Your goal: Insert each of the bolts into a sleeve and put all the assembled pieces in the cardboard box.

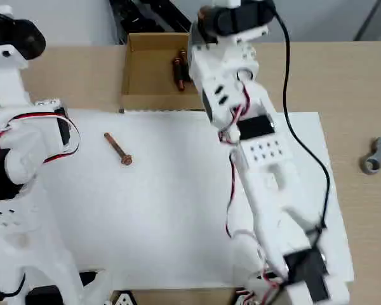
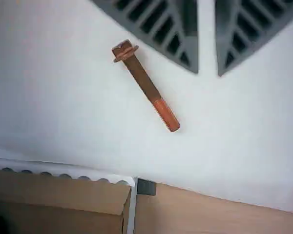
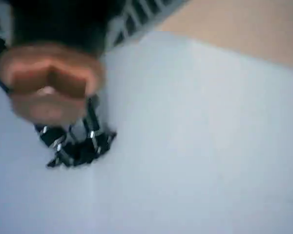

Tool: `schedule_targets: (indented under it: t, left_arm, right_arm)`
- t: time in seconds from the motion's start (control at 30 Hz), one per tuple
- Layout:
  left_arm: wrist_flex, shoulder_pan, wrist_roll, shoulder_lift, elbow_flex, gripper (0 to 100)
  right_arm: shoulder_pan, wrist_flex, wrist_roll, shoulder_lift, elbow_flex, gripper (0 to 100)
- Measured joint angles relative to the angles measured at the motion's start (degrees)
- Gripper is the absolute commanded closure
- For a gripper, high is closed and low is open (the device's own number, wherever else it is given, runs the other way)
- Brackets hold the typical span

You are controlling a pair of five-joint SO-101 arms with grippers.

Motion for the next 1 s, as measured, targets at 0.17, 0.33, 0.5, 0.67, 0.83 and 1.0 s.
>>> schedule_targets:
  t: [0.17, 0.33, 0.5, 0.67, 0.83, 1.0]
  left_arm:
    - [0.0, 0.0, 0.0, 0.0, 0.35, 99]
    - [0.0, 0.0, 0.0, 0.0, 4.48, 99]
    - [0.0, 0.0, 0.0, 0.0, 4.75, 99]
    - [0.0, 0.0, 0.0, 0.0, 4.75, 99]
    - [0.0, 0.0, 0.0, 0.0, 4.75, 99]
    - [0.0, 0.0, -3.16, 0.0, 4.75, 99]
  right_arm:
    - [-0.26, -6.86, 0.0, 13.01, -7.91, 99.5]
    - [-0.26, -13.27, 0.0, 25.32, -12.31, 99.5]
    - [-0.26, -17.85, 0.0, 33.85, -12.48, 99.5]
    - [-0.26, -17.23, 0.0, 37.27, -12.48, 99.5]
    - [-0.35, -14.95, 0.0, 37.36, -12.57, 98.3]
    - [-0.26, -14.59, 0.0, 37.36, -12.57, 82.6]
